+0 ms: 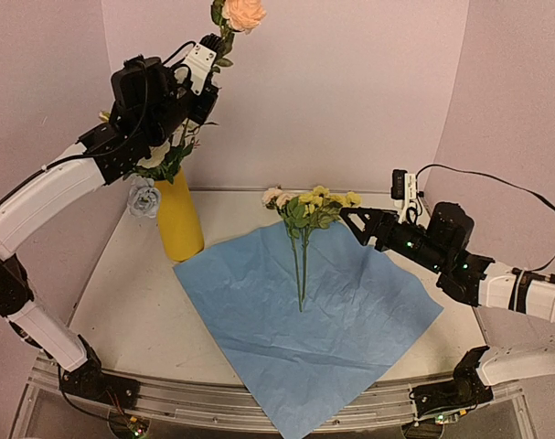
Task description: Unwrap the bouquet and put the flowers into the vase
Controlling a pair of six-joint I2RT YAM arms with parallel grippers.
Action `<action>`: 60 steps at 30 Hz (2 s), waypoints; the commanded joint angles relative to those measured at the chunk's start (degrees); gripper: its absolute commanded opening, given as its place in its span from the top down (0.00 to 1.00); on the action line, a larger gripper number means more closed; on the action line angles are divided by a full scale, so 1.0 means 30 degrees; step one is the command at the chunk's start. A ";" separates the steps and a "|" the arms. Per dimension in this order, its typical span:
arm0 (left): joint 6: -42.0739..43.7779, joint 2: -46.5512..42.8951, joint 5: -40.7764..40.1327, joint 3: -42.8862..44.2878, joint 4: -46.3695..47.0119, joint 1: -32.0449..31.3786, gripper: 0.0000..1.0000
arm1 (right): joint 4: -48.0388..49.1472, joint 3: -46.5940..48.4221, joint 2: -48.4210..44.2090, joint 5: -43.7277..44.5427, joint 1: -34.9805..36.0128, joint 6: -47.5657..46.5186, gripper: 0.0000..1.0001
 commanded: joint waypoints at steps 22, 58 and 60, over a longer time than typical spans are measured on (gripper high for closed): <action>-0.4175 0.0000 -0.0681 -0.1542 -0.0613 0.1615 1.00 | 0.0632 0.0890 0.0479 -0.0325 0.0121 -0.0170 0.12; -0.7153 0.1057 -0.4243 -0.2199 -0.3925 0.1622 1.00 | 0.0776 0.2067 0.1227 -0.0816 0.0122 -0.0189 0.12; -0.7049 0.1164 -0.4339 -0.2254 -0.3985 0.1619 1.00 | 0.0774 0.2005 0.1213 -0.0827 0.0121 -0.0212 0.12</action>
